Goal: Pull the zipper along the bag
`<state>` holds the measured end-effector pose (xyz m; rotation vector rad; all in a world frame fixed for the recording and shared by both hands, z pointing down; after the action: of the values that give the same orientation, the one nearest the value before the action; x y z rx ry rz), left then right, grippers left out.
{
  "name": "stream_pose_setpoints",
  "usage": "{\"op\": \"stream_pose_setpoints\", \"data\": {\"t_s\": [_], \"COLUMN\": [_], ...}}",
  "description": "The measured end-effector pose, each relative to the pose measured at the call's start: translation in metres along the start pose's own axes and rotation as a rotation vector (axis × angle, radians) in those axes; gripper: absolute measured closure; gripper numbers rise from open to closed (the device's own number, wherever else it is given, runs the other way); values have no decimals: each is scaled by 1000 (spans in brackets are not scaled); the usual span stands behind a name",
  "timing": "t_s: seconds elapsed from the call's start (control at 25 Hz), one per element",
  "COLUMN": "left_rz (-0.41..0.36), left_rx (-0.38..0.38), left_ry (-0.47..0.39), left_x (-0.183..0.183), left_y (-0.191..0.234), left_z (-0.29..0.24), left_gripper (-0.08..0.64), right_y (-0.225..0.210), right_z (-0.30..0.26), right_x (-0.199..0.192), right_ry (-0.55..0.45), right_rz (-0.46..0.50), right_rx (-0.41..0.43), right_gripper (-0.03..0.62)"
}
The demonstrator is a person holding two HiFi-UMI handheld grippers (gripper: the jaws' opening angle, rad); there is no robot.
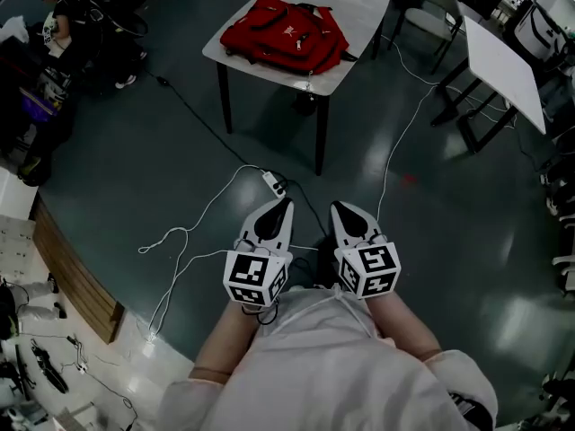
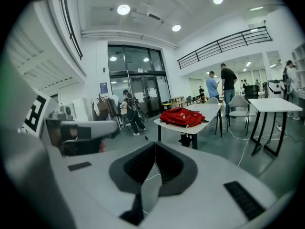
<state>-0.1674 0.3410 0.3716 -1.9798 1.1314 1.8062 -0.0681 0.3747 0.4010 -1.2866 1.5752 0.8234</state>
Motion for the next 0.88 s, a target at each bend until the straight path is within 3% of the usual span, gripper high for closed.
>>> {"op": "stream_pose_setpoints", "data": {"t_s": [0.28,0.64,0.88], "left_rz": [3,53,77], "left_rx": [81,201,262], "left_ry": [0,-4,11], "left_x": [21,45,52], "left_y": [11,19,23], "left_z": [-82,-220,-269], "left_gripper": [535,535,535], "right_y": [-73,-205,-257], "right_z": [-57,-122,-157], "right_x": [21,51,53], "right_ry": [16,84,141], "right_rz": [-1,44,52], "right_rx": [80,171,226], "right_gripper": [565,565,565]}}
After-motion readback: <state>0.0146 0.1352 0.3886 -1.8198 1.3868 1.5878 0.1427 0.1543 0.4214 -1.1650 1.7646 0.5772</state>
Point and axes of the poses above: the fingertips, and each gripper's own axes: z backward along the fingers, y to its left, x out of its top, the point moved 1 cm from there along z, backward along the fingers, and after that the axes turned 9 degrees about z, right-handed, at the moved point
